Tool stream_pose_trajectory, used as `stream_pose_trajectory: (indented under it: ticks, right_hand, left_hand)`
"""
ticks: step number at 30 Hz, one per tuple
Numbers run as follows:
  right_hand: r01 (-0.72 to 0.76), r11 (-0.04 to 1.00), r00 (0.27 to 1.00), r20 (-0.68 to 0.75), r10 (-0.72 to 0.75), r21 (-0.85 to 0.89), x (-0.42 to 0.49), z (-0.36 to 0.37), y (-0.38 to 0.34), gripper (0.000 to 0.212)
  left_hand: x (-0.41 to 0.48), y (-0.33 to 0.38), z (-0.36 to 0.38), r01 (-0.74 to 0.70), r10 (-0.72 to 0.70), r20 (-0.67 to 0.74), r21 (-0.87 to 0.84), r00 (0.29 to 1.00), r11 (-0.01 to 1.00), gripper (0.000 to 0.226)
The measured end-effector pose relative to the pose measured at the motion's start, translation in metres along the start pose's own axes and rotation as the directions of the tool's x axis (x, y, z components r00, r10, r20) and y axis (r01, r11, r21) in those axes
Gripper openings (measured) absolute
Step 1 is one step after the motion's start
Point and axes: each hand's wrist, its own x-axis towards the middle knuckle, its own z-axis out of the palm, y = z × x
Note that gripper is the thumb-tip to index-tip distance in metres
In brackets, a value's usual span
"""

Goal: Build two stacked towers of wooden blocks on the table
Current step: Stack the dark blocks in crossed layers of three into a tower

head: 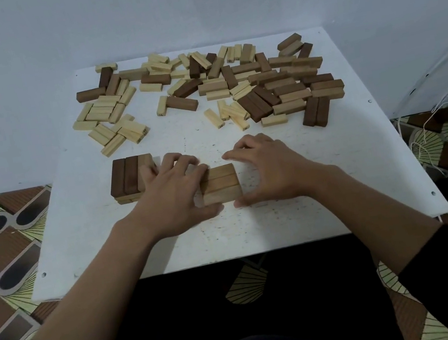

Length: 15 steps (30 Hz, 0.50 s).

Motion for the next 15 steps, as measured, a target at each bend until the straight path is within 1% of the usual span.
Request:
stream_pose_trajectory:
  ticks: [4, 10, 12, 15]
  right_hand:
    - [0.006, 1.000, 1.000, -0.008, -0.006, -0.012, -0.0007, 0.0000, -0.0003, 0.088]
    - [0.010, 1.000, 1.000, -0.012, -0.010, -0.001, -0.0008, 0.0009, -0.0011, 0.083]
    - [0.008, 1.000, 1.000, -0.006, -0.008, -0.004, -0.0003, 0.0012, -0.0014, 0.081]
    - [0.001, 1.000, 1.000, -0.002, -0.001, 0.014, -0.0002, 0.0028, -0.0014, 0.079]
  left_hand:
    - [-0.0007, 0.0010, 0.0002, 0.009, -0.008, 0.021, -0.019, 1.000, 1.000, 0.095]
    - [-0.0017, 0.0025, -0.0022, 0.010, -0.010, 0.060, -0.007, 0.998, 1.000, 0.101]
    - [-0.0015, 0.0019, -0.0025, 0.001, -0.002, 0.058, 0.012, 0.998, 1.000, 0.098]
    - [-0.0014, 0.0022, -0.0015, -0.023, 0.021, 0.043, 0.049, 0.999, 0.999, 0.084]
